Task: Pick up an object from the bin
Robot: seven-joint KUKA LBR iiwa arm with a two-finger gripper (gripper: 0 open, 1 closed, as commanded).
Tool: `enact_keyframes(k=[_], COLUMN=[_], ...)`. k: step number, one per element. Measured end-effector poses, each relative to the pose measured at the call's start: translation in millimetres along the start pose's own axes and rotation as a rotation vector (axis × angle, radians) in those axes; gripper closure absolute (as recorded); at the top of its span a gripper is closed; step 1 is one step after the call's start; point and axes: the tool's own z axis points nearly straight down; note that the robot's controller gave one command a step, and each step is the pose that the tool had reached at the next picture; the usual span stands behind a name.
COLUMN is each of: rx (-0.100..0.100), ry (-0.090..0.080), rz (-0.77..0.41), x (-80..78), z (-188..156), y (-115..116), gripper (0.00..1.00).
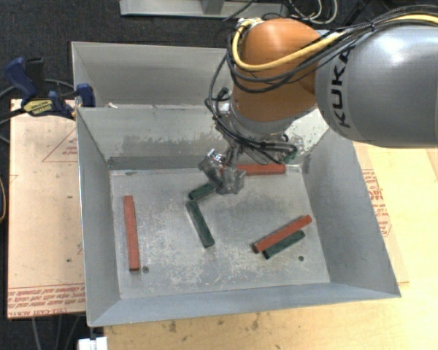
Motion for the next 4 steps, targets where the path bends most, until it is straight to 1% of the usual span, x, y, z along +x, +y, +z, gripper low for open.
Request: enact_keyframes(k=[1,2,3,4], rx=[-0.007,-0.006,-0.012,-0.006], ry=[0.005,0.006,0.015,0.01], rz=[0.041,0.045,-0.059,-0.185], x=[-56.2,-53.6,-0.1,49.4], z=[46,43,138,134], y=[6,4,18,-29], gripper=[1.0,0.0,0.0,0.0])
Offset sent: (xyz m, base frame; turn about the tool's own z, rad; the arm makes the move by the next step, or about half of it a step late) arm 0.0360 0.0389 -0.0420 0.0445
